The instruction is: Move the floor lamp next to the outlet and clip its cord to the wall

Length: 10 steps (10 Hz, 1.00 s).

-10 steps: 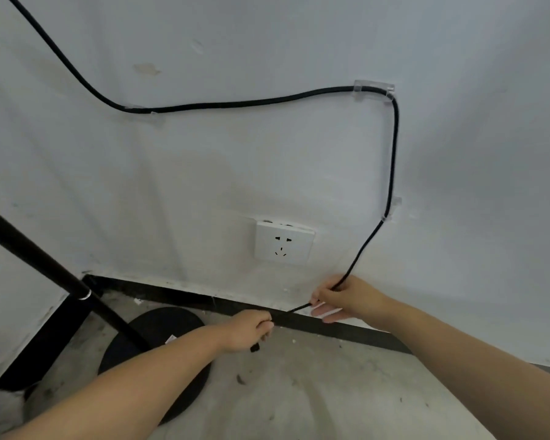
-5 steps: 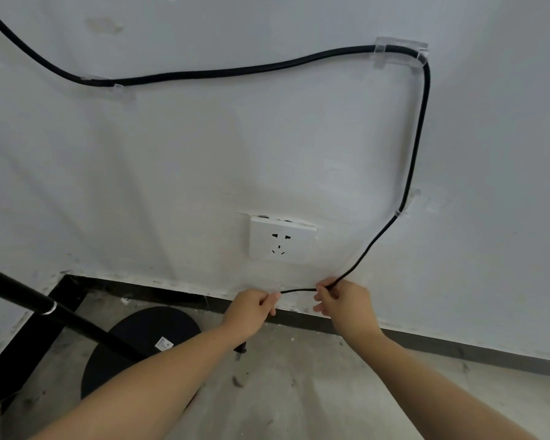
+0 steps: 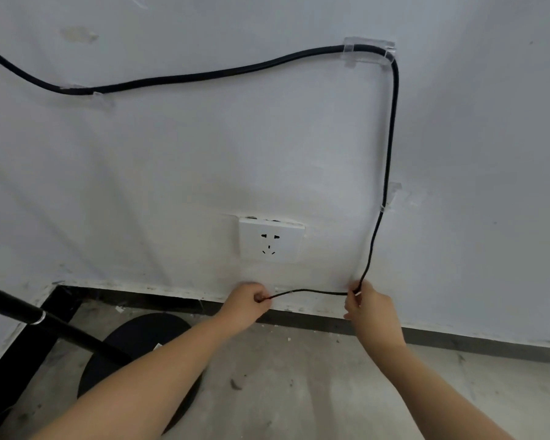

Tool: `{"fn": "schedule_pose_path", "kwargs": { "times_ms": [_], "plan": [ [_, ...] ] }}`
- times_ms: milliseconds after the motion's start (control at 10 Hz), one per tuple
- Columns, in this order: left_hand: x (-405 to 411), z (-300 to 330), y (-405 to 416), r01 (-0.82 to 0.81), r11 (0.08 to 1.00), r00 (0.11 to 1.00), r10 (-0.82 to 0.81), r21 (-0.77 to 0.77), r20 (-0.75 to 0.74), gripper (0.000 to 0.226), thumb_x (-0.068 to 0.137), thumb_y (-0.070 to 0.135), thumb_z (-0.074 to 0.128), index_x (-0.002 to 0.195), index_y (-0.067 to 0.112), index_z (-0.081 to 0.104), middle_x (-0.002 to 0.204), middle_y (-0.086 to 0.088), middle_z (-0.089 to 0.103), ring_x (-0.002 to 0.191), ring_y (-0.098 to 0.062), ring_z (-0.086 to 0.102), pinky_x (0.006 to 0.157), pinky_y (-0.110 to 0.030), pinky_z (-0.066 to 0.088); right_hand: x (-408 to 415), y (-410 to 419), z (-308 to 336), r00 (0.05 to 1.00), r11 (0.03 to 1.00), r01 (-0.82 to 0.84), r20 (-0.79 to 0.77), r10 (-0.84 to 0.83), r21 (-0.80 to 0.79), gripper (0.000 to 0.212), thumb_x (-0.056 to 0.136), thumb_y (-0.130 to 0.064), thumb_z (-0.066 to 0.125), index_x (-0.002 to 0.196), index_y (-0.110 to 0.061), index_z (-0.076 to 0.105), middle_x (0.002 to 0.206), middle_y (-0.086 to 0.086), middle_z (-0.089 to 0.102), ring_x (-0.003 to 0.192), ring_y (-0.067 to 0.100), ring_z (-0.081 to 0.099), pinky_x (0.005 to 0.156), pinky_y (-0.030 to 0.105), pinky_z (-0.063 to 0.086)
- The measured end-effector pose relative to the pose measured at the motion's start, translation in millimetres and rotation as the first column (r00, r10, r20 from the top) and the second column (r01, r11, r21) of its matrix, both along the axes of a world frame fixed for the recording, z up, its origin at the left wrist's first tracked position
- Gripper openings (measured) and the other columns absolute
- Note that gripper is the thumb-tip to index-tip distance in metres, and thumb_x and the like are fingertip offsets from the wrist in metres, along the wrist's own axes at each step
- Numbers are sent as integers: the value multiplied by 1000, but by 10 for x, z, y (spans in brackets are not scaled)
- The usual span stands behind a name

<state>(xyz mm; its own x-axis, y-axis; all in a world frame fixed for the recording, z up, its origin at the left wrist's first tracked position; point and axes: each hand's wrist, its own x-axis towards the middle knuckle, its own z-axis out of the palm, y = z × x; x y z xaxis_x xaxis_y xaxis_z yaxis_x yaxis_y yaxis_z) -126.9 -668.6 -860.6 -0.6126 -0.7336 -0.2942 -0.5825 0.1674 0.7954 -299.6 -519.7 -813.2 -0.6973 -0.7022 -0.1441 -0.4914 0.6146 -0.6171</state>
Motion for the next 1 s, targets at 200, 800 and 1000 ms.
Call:
{"fn": "schedule_pose_path", "kwargs": {
  "times_ms": [200, 800, 1000],
  "plan": [
    [-147, 42, 165, -394, 763, 891, 454, 513, 10, 17, 86, 16, 64, 92, 4, 55, 69, -7, 53, 57, -16, 49, 46, -28, 52, -62, 64, 29, 997, 999, 45, -63, -43, 22, 19, 96, -18, 40, 100, -6, 54, 82, 18, 68, 75, 36, 68, 69, 48, 56],
    [26, 245, 112, -300, 214, 615, 788, 930, 17, 12, 87, 0, 54, 77, 4, 50, 107, -29, 51, 113, -43, 53, 100, -55, 44, -56, -19, -136, 908, 953, 300, 322, -269, -48, 27, 96, -20, 43, 84, -4, 61, 82, 11, 70, 55, 18, 69, 63, 40, 61],
    [71, 224, 87, -613, 469, 638, 768, 636, 48, 21, 90, 9, 48, 110, 3, 51, 113, -19, 51, 104, -33, 51, 81, -41, 45, -114, -16, -7, 858, 974, 223, 466, -219, 46, 31, 91, -33, 57, 98, -3, 62, 79, 10, 70, 57, 20, 71, 52, 31, 60]
  ]
}}
